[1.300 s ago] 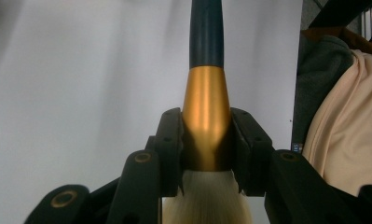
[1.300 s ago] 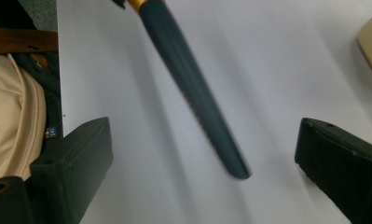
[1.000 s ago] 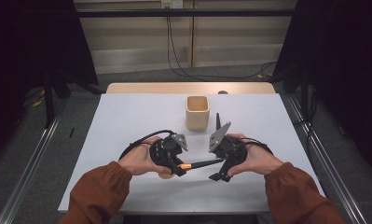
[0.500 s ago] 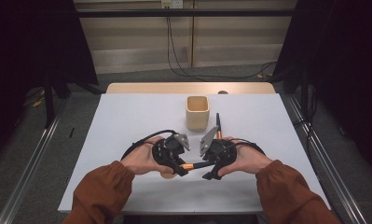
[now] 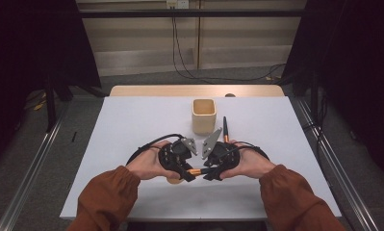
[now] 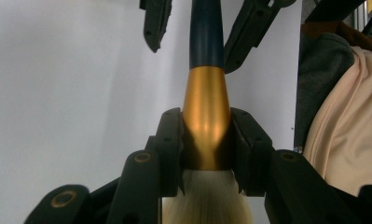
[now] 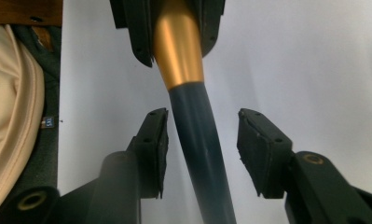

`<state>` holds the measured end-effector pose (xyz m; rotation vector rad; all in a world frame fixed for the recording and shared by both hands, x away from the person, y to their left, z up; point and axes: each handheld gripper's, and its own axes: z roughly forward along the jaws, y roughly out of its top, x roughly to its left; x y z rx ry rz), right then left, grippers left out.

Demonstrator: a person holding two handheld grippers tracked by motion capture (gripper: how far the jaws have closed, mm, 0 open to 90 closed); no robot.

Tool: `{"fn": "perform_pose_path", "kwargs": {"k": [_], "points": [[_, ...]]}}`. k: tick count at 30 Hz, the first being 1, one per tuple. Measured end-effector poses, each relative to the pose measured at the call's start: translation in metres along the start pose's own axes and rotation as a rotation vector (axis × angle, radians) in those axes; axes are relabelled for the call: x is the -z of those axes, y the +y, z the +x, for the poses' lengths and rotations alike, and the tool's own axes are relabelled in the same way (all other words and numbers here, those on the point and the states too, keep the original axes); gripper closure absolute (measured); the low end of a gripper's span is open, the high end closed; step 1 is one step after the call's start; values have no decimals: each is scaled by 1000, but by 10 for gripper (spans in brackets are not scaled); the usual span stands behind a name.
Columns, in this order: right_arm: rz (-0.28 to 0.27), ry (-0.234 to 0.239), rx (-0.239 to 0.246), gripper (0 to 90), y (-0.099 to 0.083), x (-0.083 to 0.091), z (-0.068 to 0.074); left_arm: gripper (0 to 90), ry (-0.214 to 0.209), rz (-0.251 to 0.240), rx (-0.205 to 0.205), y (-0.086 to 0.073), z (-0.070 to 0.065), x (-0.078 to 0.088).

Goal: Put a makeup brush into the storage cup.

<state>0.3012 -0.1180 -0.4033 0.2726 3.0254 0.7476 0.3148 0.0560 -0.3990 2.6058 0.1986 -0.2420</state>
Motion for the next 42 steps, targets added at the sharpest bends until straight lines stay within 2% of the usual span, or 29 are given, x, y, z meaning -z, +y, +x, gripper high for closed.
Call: {"fn": "perform_pose_path", "kwargs": {"k": [1, 3, 5, 6, 7, 8, 9, 10, 11, 14, 16, 17, 18, 20, 24, 26, 29, 33, 34, 38, 42], "points": [[-5, -3, 8, 555, 1, -1, 0, 667, 2, 14, -21, 0, 1, 1], [-5, 2, 9, 562, 1, -1, 0, 667, -4, 3, -5, 0, 1, 0], [-5, -2, 9, 589, 1, -2, 1, 667, -2, 16, -19, 0, 2, 0], [-8, 5, 12, 610, 0, -2, 0, 667, -4, -7, 6, -1, 0, -1], [-11, 8, 11, 622, 0, -2, 0, 667, 0, 1, -9, -1, 1, 0], [-11, 8, 6, 641, 0, -1, 0, 667, -7, -15, 6, -1, 1, 0], [-13, 18, 6, 651, -1, -2, 0, 667, -6, -11, -1, -1, 1, 0], [-13, 18, 7, 661, -2, -3, 1, 667, -8, 14, -31, -1, 3, 2], [-24, 21, 9, 669, -2, -3, 1, 667, -6, -2, -9, -1, 2, 0], [-24, 16, 21, 682, -2, -3, 3, 667, -10, 12, -29, 1, 3, -1], [-25, 18, 24, 702, -2, -2, 2, 667, -12, -25, -9, 0, 1, -1], [-24, 24, 25, 707, -3, -2, 2, 667, -15, -27, 3, 0, 0, -2], [-27, 27, 29, 712, -3, -2, 2, 667, -19, -14, -21, 1, 2, -1], [-15, 22, 39, 721, -3, -3, 4, 666, -23, -8, -26, 1, 3, -2], [-28, 26, 47, 730, -4, -3, 3, 665, -20, -16, -31, 0, 4, -1], [-26, 34, 53, 737, -3, -4, 4, 662, -25, -2, -50, -1, 5, -1], [-22, 46, 45, 745, -3, -5, 4, 655, -7, -11, -45, -1, 3, -1], [-19, 55, 42, 748, -3, -5, 4, 643, -12, -14, -40, -3, 5, -2], [-19, 53, 41, 749, -3, -4, 4, 641, -15, -26, -28, -3, 5, -3], [-23, 53, 29, 750, -4, -3, 3, 623, -4, -33, -33, -4, 7, -3], [-29, 65, 15, 749, -4, -3, 1, 593, -4, -49, -13, -6, 8, -3]]}}
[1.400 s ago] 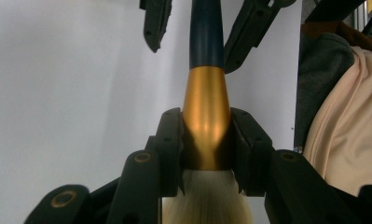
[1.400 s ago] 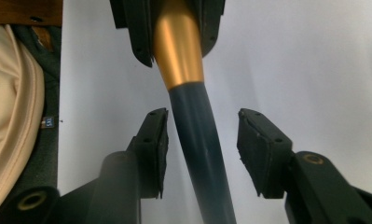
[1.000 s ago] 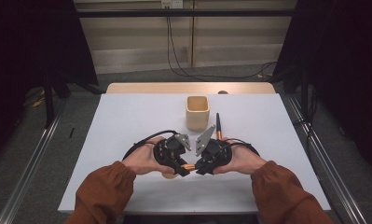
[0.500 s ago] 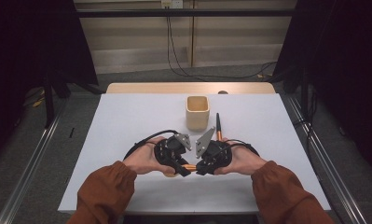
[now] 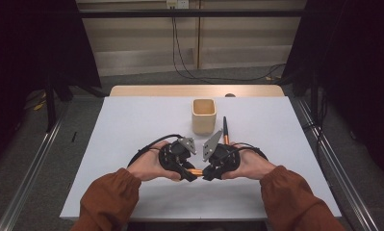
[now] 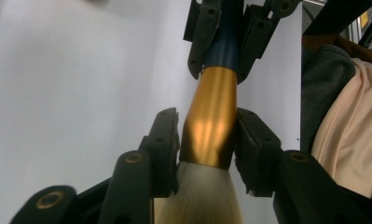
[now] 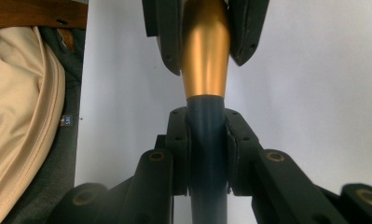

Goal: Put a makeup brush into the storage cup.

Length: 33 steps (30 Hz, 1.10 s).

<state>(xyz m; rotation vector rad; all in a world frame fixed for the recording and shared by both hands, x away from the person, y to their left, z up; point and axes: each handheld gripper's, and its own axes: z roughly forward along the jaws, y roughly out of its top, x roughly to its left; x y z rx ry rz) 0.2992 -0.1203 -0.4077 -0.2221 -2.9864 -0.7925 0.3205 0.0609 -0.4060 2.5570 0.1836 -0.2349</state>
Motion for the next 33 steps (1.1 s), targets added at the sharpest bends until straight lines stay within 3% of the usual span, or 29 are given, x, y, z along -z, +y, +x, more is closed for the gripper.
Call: {"fn": "perform_pose_path", "kwargs": {"k": [3, 6, 13, 18, 23, 27, 33], "points": [[-2, -1, -6, 750, 0, 1, 0, 543, 3, -11, 17, -3, 1, -1], [-14, -13, -12, 750, -1, 2, -2, 468, 45, -31, 20, -5, 0, -2], [-30, -29, -44, 750, -7, 8, -8, 297, 90, -100, 37, -8, 3, 4], [-34, -47, -62, 750, -13, 11, -10, 207, 111, -105, 24, -13, 2, 5], [-35, -63, -80, 750, -18, 14, -9, 97, 150, -121, 66, -20, 6, 5], [-39, -72, -95, 750, -23, 17, -10, 47, 164, -132, 84, -27, 8, 6], [-41, -78, -121, 749, -31, 18, -10, 44, 203, -156, 117, -39, 9, 11]]}}
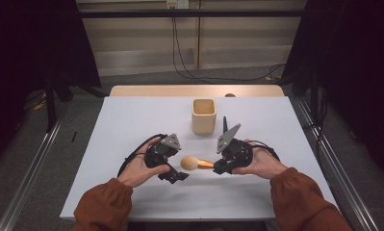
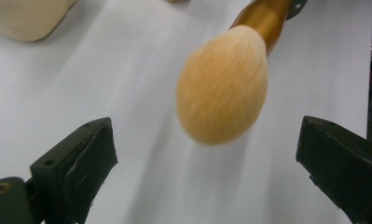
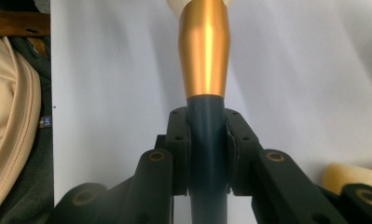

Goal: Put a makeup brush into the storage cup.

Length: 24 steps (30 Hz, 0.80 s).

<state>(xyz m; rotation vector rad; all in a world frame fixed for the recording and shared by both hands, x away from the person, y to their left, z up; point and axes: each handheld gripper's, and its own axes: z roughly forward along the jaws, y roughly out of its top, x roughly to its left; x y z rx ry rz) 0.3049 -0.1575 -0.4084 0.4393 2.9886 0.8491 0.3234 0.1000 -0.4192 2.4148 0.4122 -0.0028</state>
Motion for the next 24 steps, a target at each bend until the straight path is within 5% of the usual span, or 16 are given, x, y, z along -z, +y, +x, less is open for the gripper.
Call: {"fn": "perform_pose_path", "kwargs": {"k": [15, 24], "points": [[-7, -54, -90, 749, -16, 5, 3, 35, 86, -57, 63, -31, -6, 12], [-78, -85, -164, 749, -31, 3, 4, 48, 104, -88, 113, -43, -6, 22]]}}
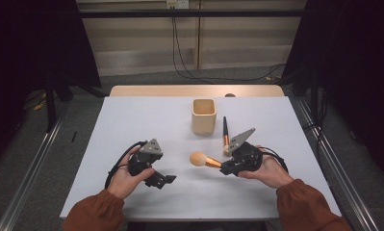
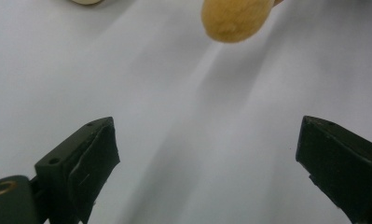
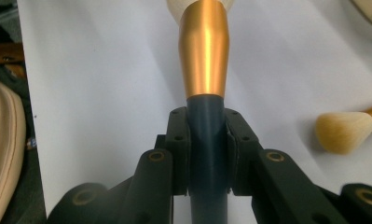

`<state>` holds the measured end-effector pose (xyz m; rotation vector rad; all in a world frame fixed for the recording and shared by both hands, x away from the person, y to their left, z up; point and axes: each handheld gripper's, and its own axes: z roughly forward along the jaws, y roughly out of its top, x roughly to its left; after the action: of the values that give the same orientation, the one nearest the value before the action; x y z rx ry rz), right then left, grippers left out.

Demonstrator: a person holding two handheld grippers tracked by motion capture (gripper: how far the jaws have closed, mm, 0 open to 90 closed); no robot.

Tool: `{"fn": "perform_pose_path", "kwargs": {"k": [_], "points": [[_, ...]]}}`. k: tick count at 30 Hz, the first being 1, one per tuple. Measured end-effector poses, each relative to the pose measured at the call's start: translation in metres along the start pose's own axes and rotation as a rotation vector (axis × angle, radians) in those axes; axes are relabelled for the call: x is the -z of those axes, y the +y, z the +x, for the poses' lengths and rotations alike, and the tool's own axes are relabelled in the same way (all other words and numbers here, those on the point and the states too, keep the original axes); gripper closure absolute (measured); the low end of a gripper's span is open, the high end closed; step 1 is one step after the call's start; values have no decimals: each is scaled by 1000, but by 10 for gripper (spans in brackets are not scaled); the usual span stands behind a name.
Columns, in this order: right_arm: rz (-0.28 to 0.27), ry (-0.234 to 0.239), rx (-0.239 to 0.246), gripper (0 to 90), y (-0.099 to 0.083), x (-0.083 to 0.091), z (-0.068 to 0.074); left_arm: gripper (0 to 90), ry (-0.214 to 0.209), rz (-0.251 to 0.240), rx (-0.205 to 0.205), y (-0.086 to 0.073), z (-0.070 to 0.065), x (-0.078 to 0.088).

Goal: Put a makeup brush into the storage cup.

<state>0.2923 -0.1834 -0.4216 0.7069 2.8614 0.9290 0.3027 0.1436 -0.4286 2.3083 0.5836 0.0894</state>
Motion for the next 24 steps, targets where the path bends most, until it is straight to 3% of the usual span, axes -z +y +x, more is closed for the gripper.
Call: {"fn": "perform_pose_path", "kwargs": {"k": [2, 7, 10, 13, 17, 24], "points": [[-20, 17, -10, 749, -2, 0, 0, 41, 0, -13, 13, -3, 0, 2], [-78, 4, -59, 749, -4, 0, 2, 41, 21, -32, 28, -7, -2, 5], [-121, -6, -93, 749, -5, -2, 2, 41, 34, -53, 71, -11, -5, 10], [-154, -18, -120, 749, -7, -4, 2, 41, 48, -56, 54, -14, -7, 12], [-202, -19, -143, 749, -9, -8, 2, 41, 54, -72, 71, -18, -3, 14], [-249, -20, -141, 749, -9, -10, 5, 41, 66, -93, 73, -19, -4, 14]]}}
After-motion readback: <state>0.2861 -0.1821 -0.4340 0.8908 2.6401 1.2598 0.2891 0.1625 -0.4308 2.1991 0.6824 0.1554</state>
